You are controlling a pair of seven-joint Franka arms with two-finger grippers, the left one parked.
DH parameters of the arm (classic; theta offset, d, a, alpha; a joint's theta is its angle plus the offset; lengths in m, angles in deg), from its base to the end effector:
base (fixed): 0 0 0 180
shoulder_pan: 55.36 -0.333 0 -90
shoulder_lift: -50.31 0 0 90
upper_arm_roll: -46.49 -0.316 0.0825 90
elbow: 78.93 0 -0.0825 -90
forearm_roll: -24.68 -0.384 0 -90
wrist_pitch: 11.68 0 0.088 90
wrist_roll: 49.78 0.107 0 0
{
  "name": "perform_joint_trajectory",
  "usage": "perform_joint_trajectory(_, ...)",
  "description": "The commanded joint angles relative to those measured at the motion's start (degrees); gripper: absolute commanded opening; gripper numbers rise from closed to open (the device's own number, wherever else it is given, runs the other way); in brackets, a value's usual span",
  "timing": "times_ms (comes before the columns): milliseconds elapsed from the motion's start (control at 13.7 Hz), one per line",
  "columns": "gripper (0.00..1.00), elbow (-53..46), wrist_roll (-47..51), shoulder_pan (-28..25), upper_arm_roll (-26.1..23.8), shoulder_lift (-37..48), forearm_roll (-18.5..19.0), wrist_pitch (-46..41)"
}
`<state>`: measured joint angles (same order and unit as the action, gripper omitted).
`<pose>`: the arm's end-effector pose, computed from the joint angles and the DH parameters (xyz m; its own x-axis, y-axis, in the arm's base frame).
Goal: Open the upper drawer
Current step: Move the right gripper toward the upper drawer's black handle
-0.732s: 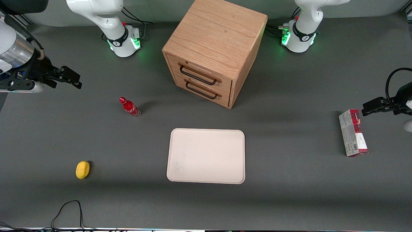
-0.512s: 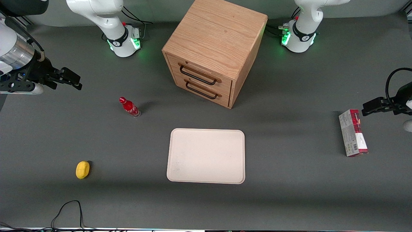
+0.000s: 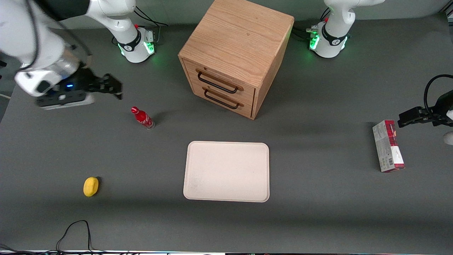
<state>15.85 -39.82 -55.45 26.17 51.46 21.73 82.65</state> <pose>0.5170 0.1998 0.6021 0.9841 0.1777 0.0031 0.1777 -0.9830 -0.0456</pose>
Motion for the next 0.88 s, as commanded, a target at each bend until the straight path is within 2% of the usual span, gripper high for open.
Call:
perform_joint_trajectory(0, 1.00, -5.6, -0.4, -0.2, -7.7, -5.0, -0.7, -0.8)
perform_joint_trajectory(146, 1.00, -7.8, -1.6, -0.2, -14.1, -7.3, -0.6, -0.8)
perform_joint_trajectory(366, 1.00, -10.9, -8.7, -0.1, -21.7, -13.1, -0.9, -0.8)
perform_joint_trajectory(585, 1.00, -10.4, -10.6, -0.4, -24.8, -15.1, -1.1, -0.8)
perform_joint_trajectory(805, 1.00, -8.1, -14.8, -1.1, -25.5, -18.9, -0.9, 1.8)
